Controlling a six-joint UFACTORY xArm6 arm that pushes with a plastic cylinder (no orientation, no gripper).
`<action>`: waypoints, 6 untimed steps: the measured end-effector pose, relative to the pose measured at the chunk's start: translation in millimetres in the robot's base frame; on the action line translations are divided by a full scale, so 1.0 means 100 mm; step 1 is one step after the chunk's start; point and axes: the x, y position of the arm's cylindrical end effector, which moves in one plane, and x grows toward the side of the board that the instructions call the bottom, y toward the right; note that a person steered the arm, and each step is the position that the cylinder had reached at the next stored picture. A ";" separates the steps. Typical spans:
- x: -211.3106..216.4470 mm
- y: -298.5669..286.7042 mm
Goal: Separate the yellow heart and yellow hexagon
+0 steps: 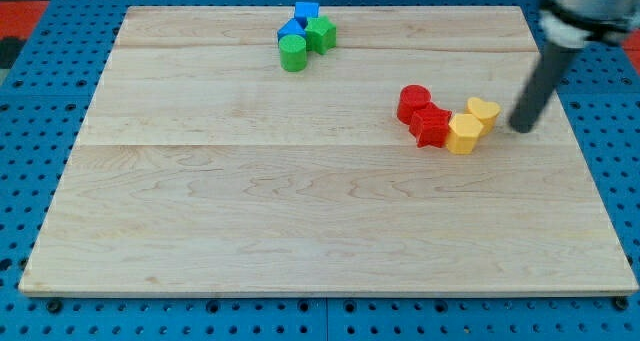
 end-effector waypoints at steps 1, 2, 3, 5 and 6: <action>-0.08 -0.54; -0.35 -0.48; -0.43 -0.49; -0.24 -0.55; -0.34 -0.28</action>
